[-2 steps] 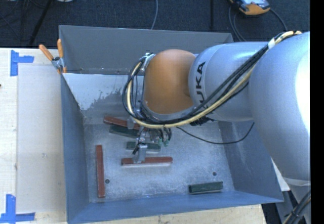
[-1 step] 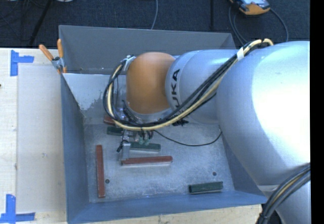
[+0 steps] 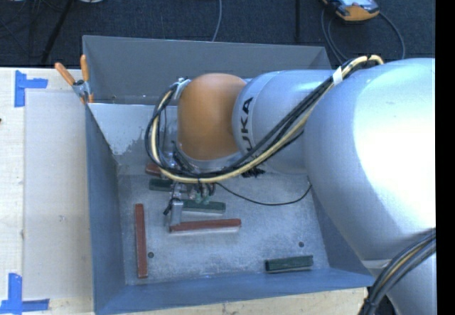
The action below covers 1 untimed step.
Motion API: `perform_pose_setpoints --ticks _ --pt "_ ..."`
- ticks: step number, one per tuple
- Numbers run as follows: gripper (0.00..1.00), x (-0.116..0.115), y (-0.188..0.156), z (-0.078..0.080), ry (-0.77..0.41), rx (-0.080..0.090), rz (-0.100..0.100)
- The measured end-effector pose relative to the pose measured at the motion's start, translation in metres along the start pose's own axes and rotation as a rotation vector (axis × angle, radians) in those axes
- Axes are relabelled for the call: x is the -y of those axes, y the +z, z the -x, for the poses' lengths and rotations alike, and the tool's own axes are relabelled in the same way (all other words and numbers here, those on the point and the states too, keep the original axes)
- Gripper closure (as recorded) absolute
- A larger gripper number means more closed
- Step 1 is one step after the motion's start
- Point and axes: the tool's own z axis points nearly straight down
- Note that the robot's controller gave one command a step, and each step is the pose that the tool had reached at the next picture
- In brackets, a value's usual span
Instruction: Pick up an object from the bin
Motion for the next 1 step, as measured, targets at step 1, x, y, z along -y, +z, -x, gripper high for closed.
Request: perform_pose_setpoints --ticks 1 --pt "1.0 -0.0526 -0.0064 -0.0468 -0.118 -0.003 -0.003"
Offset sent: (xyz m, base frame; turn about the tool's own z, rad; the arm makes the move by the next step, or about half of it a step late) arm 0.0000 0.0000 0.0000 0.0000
